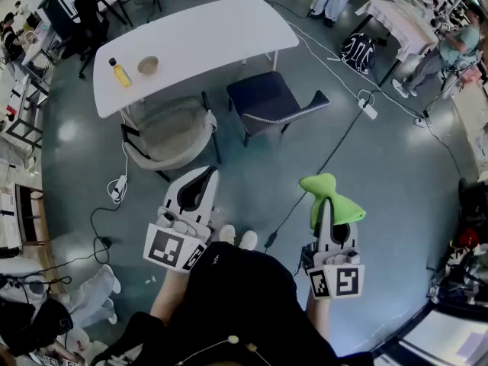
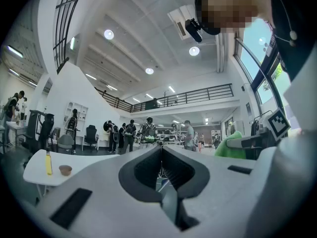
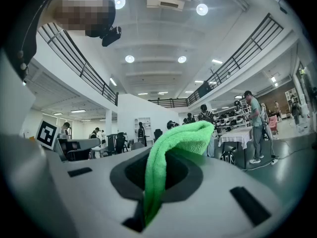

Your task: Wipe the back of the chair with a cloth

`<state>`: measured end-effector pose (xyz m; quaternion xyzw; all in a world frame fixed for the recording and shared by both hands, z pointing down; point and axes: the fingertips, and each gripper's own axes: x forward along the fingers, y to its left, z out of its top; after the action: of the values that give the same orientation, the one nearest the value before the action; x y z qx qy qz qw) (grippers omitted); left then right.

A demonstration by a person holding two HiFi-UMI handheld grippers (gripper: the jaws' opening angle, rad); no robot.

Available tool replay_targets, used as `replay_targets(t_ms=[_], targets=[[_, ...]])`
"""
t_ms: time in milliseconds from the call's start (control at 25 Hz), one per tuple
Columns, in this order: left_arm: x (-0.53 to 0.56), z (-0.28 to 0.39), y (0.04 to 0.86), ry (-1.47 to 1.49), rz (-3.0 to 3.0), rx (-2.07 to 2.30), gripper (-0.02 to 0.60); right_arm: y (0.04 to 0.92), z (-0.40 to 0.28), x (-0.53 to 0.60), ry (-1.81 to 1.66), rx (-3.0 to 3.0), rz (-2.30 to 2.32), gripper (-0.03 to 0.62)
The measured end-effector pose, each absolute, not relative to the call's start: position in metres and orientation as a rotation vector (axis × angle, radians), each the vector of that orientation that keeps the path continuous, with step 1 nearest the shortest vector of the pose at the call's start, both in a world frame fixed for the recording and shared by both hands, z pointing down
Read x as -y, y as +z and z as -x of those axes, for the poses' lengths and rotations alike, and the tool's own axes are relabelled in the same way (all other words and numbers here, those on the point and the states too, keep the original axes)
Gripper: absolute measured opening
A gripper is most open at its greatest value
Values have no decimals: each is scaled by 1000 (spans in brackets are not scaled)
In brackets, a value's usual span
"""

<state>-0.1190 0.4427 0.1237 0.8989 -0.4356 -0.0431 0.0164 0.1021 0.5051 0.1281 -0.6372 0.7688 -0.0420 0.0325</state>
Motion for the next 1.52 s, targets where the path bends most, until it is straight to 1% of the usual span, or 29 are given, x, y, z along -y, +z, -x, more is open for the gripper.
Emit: replay_targets(t_ms=[640, 1000, 1240, 1520], targets=[[-448, 112, 126, -103, -2781, 1392, 5, 132, -112, -509, -153, -2411, 1908, 18], [-454, 98, 134, -69, -2768, 1407, 5, 148, -133, -512, -196, -2426, 1902, 18], [-436, 94, 135, -84, -2749, 1420, 5, 151, -143, -500, -207, -2429, 1924, 18], [-390, 83, 141, -122, -2748, 1398, 5, 152, -156, -466, -186, -2417, 1978, 18]])
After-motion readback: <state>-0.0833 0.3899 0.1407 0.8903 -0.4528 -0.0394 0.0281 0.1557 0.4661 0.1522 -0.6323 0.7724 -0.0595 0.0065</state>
